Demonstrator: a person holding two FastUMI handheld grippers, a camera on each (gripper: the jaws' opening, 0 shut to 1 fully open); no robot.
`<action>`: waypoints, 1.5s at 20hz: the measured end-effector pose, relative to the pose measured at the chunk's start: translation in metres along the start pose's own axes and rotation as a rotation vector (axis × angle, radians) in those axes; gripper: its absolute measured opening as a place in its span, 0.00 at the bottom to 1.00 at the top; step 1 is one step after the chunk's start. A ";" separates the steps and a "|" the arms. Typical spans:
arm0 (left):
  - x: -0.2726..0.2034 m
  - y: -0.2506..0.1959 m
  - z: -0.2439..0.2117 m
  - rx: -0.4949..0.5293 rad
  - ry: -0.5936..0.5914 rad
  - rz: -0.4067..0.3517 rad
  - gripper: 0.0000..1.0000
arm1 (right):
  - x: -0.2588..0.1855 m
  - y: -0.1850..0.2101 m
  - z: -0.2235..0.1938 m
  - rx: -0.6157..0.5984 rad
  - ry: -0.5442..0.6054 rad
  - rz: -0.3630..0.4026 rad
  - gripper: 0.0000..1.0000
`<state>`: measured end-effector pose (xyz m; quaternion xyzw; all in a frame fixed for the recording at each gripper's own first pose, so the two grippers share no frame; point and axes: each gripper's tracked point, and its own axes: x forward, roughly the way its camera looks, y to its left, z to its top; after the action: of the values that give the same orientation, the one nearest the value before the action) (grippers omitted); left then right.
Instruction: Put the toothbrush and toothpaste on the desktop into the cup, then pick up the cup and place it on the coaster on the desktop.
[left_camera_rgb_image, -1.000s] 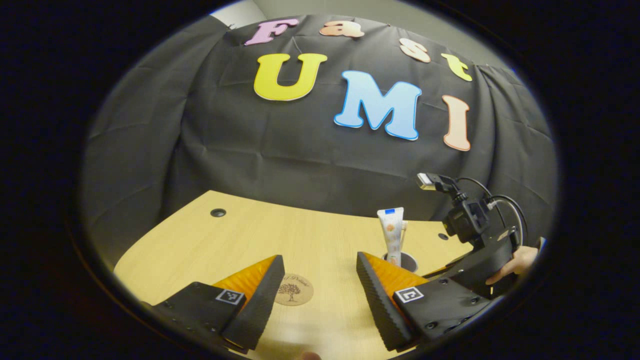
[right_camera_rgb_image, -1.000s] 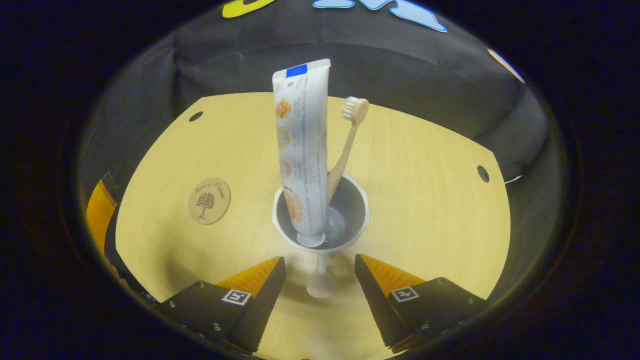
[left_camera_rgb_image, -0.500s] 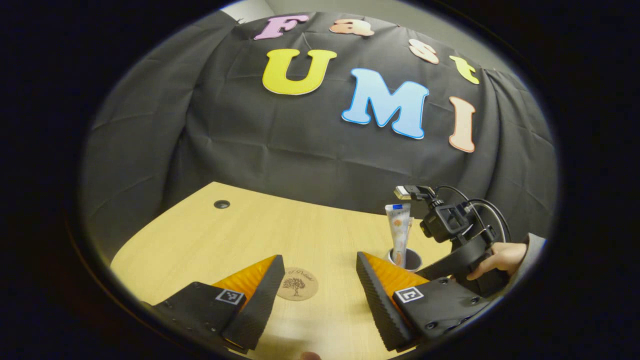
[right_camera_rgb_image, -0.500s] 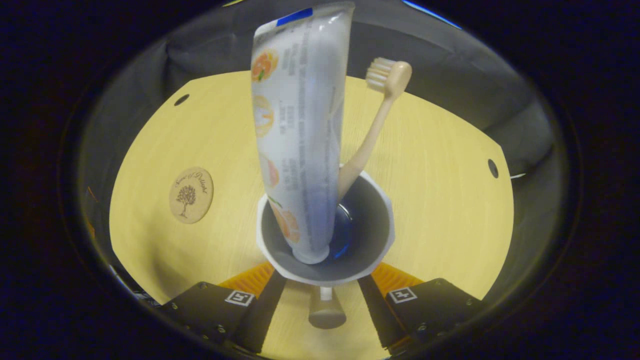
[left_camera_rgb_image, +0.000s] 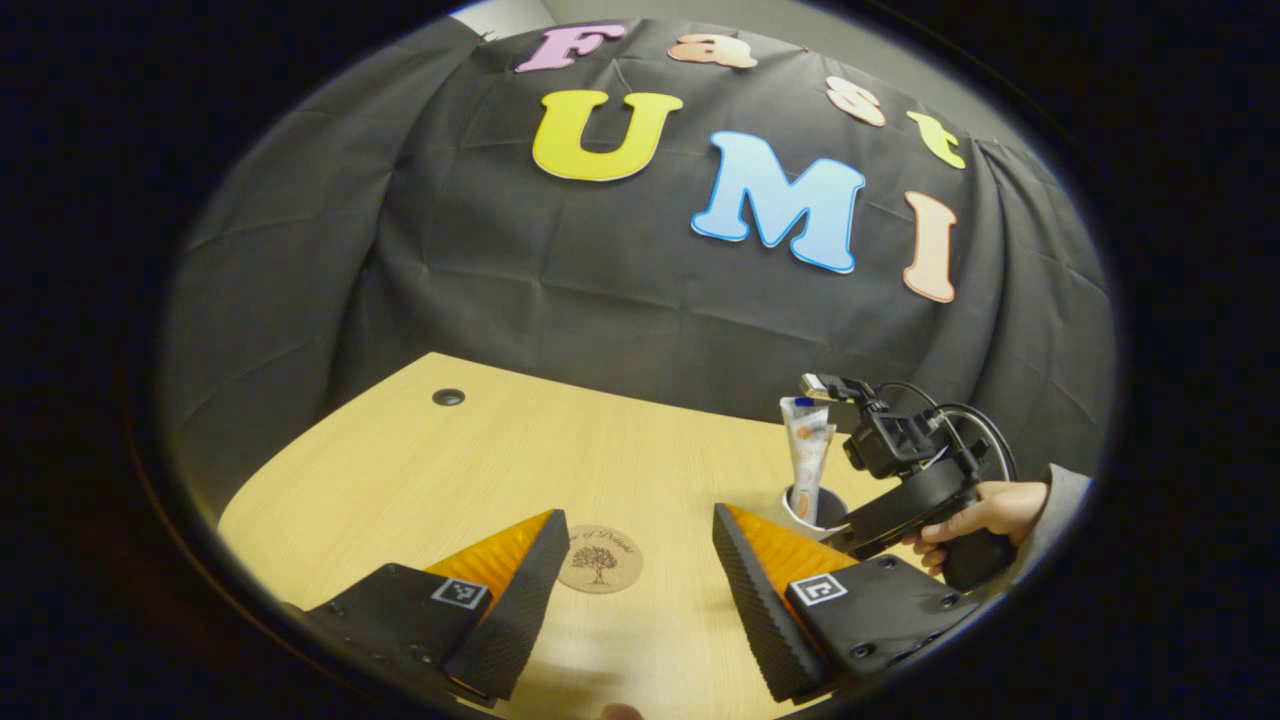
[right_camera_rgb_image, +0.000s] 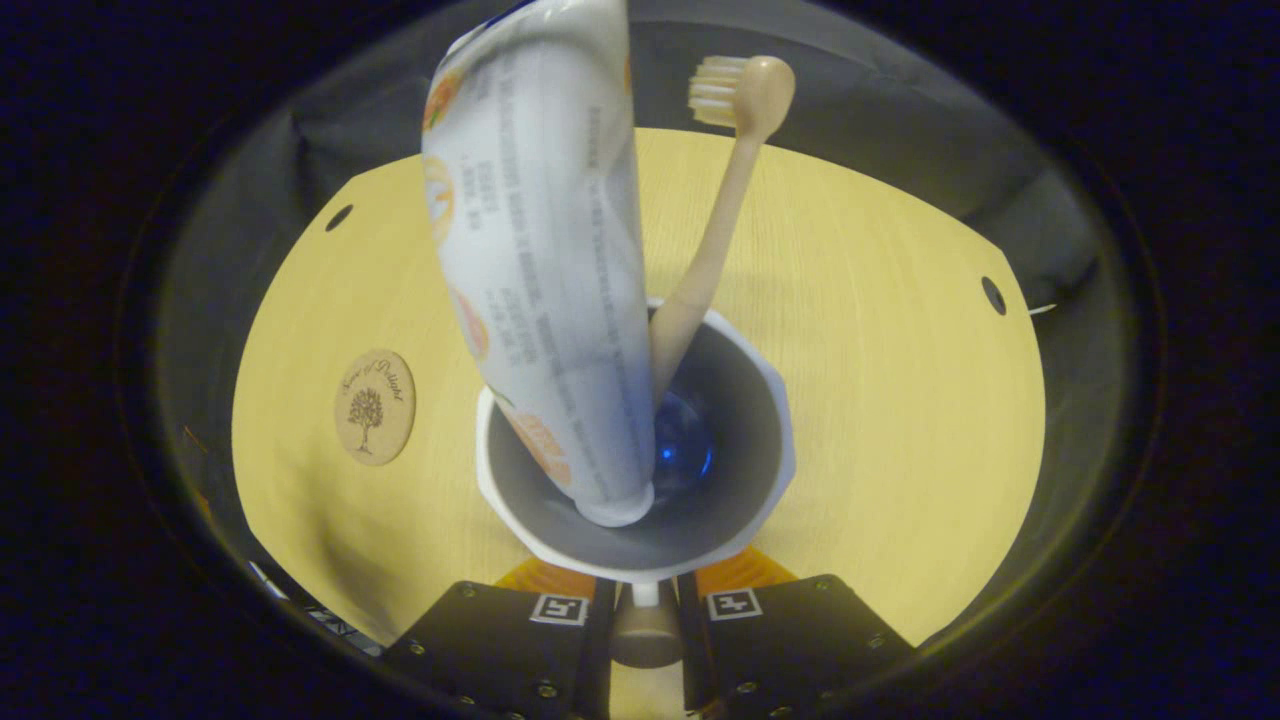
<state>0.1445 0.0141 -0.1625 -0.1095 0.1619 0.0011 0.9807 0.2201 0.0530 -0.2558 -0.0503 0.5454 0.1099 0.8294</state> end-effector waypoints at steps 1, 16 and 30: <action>-0.001 0.002 -0.001 -0.001 0.001 0.002 0.94 | 0.000 0.000 0.001 -0.007 -0.002 -0.002 0.28; -0.031 0.044 0.010 -0.010 -0.025 0.042 0.94 | -0.028 0.047 0.015 -0.042 -0.040 0.053 0.26; -0.086 0.131 0.011 -0.038 -0.044 0.130 0.94 | -0.025 0.160 0.029 -0.191 -0.044 0.087 0.26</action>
<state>0.0616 0.1474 -0.1531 -0.1175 0.1471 0.0703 0.9796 0.1987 0.2115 -0.2151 -0.1031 0.5158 0.1983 0.8270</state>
